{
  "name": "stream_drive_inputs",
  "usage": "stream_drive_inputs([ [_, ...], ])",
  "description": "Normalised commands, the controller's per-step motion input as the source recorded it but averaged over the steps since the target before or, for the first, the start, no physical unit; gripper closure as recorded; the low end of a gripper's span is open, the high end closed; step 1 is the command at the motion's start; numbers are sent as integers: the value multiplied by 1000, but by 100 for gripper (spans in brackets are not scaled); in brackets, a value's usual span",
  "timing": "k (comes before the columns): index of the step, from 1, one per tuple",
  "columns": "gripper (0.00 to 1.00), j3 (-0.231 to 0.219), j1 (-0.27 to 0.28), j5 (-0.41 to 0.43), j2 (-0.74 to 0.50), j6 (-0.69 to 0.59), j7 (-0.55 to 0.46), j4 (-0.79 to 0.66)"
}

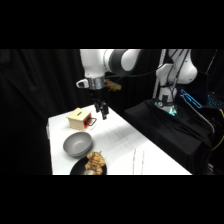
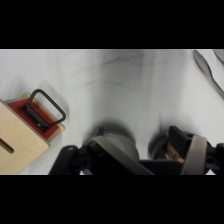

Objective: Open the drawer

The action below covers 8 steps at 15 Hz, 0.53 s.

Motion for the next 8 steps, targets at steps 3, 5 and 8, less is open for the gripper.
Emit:
stream_drive_inputs([
  [3, 0, 13, -34, -2, 18, -4, 66, 27],
  [5, 0, -33, -79, 58, 48, 38, 117, 51],
  [8, 0, -73, -125, 123, 60, 113, 120, 43],
])
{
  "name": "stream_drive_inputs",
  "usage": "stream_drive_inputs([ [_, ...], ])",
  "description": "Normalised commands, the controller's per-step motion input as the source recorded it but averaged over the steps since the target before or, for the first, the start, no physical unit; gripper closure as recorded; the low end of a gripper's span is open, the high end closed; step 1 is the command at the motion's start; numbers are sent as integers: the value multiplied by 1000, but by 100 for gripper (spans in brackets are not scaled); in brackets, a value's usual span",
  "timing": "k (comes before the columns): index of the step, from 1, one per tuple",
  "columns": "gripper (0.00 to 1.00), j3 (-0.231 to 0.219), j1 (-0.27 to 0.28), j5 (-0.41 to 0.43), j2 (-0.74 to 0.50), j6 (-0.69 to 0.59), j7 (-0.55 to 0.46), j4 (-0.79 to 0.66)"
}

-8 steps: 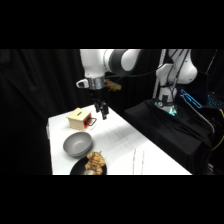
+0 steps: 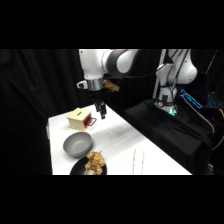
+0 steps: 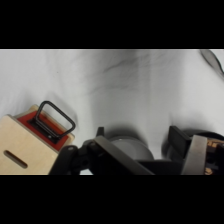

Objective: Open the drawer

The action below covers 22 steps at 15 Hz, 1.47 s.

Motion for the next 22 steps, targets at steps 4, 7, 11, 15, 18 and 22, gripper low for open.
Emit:
stream_drive_inputs([
  [4, 0, -79, -95, 114, 29, 187, 244, -16],
  [7, 0, -59, -35, 109, 21, 230, 376, -70],
  [11, 0, -53, -12, 140, -7, 264, 363, -143],
  [15, 0, -62, -22, 135, -59, 332, 250, -235],
  [18, 0, -64, -34, 102, -62, 391, 136, -219],
  [22, 0, -79, -14, -6, -29, 423, 108, -138],
])
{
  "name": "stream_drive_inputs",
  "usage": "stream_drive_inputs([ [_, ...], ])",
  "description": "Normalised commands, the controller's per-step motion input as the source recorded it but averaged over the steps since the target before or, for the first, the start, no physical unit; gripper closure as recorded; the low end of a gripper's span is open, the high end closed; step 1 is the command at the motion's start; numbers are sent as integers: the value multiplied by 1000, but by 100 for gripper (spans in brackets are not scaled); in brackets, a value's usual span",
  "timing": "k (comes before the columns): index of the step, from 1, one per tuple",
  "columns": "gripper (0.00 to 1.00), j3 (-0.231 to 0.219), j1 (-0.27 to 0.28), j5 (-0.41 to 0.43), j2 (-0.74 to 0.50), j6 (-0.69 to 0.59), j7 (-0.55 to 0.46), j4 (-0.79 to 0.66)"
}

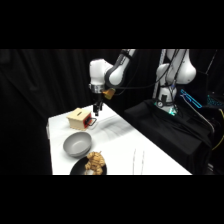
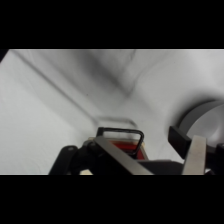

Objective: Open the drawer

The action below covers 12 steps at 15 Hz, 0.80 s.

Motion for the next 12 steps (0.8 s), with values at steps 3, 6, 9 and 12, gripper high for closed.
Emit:
stream_drive_inputs([
  [3, 0, -81, -22, -25, 62, 314, 102, -37],
  [6, 0, -63, -41, 25, 140, 288, 56, 31],
  [9, 0, -23, -50, 87, 198, 235, -17, 128],
  [12, 0, 19, -53, 130, 197, 139, -105, 212],
])
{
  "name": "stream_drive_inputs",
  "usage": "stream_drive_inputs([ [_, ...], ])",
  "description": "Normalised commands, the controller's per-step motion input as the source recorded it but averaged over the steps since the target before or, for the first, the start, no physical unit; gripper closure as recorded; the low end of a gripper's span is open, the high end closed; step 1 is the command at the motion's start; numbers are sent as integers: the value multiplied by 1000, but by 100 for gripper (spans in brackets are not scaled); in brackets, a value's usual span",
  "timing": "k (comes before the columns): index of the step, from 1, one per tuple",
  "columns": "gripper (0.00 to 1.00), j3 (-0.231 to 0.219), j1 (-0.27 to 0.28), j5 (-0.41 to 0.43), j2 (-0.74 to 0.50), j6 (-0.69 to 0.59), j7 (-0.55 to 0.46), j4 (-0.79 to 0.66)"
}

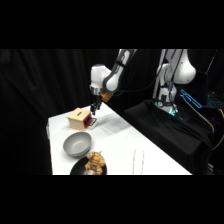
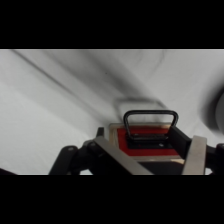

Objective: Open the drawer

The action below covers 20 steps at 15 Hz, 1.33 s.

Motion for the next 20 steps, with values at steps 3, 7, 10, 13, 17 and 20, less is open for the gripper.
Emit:
stream_drive_inputs([
  [3, 0, 24, -43, 129, 182, 108, -118, 229],
  [7, 0, 42, -43, 140, 228, 126, -121, 224],
  [10, 0, 105, -82, 193, 263, 183, -164, 180],
  [13, 0, 110, -88, 187, 245, 213, -173, 159],
  [17, 0, 69, -60, 156, 212, 214, -144, 158],
  [20, 0, 50, -43, 153, 218, 189, -118, 178],
])
